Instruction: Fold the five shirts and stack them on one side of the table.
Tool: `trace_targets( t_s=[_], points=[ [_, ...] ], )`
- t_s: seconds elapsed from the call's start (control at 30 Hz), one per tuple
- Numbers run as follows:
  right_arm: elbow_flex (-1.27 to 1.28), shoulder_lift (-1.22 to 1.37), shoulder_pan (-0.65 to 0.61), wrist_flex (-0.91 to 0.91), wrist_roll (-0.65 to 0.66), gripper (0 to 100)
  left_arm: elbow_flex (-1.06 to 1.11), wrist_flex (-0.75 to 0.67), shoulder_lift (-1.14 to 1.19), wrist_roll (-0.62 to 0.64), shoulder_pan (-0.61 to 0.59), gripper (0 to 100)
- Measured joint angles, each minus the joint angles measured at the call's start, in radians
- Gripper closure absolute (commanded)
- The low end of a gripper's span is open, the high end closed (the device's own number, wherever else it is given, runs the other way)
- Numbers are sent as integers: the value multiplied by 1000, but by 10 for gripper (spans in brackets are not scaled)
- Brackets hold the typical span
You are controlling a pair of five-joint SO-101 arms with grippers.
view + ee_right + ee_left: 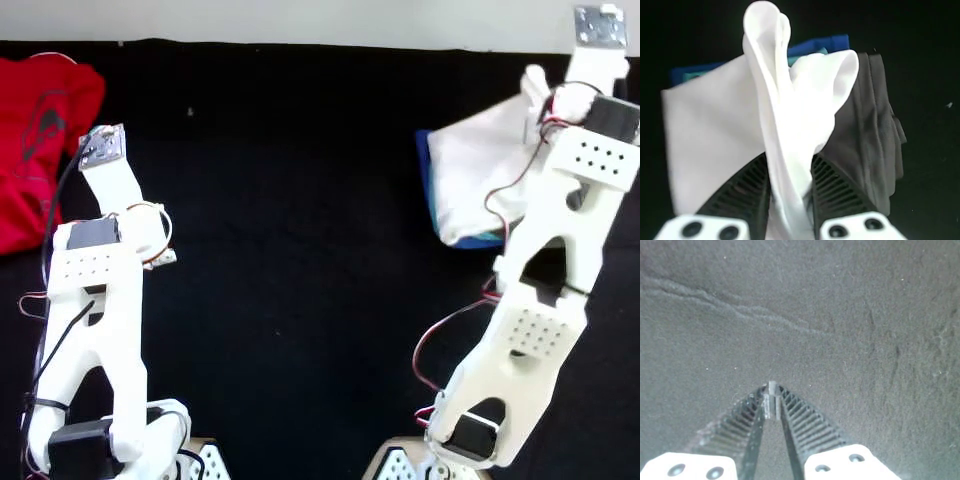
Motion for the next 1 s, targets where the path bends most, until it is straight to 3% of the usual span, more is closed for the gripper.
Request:
trace_targets(
  t_s=[0.53,0.77,1.0],
  points=[
    [9,75,86,-95,117,987,0,0,0,0,20,990],
    [12,75,86,-117,117,739,0,0,0,0,28,990],
    [-37,75,86,-124,-32,740,0,0,0,0,28,990]
  ],
)
